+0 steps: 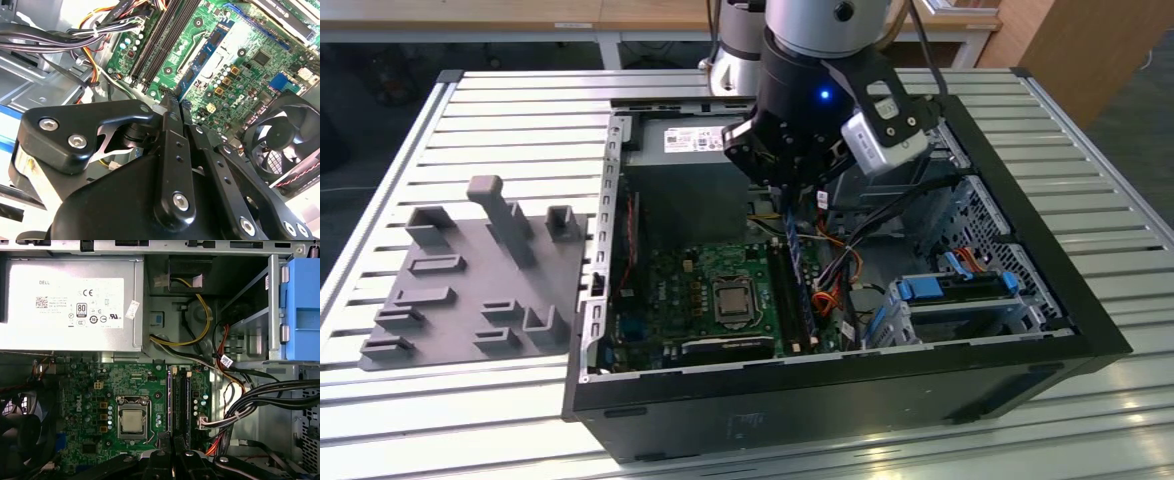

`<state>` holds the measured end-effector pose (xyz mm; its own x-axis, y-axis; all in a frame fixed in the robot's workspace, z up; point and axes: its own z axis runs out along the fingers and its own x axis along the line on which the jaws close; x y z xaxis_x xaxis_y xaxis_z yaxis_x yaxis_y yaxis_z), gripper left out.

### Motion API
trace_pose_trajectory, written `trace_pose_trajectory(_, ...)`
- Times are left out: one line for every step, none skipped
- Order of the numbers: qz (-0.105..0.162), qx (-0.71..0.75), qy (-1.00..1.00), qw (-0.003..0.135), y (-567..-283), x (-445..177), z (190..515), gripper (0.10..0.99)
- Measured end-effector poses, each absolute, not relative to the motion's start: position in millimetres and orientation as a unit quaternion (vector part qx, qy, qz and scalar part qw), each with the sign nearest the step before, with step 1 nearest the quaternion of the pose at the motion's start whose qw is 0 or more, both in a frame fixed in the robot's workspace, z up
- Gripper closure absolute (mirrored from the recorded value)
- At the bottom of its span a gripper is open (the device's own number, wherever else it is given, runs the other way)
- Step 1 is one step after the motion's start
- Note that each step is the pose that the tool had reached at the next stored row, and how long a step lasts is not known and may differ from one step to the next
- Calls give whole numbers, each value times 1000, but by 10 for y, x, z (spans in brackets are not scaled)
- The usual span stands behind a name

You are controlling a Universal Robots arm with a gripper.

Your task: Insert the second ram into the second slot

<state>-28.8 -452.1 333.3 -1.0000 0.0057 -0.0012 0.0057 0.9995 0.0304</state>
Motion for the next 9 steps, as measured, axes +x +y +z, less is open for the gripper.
trace_pose_trajectory(15,3,1000,1,-4521,-288,3331,949)
trace_pose_trajectory(15,3,1000,1,-4521,-288,3329,949)
trace_pose_trajectory(15,3,1000,0,-4521,-288,3327,949)
trace_pose_trajectory(15,3,1000,0,-4521,-288,3316,949)
trace_pose_trajectory(15,3,1000,0,-4521,-288,3306,949)
trace_pose_trajectory(15,3,1000,0,-4521,-288,3305,949)
trace_pose_trajectory(15,3,1000,0,-4521,-288,3303,949)
trace_pose_trajectory(15,3,1000,0,-4521,-288,3301,949)
trace_pose_trajectory(15,3,1000,0,-4521,-288,3298,949)
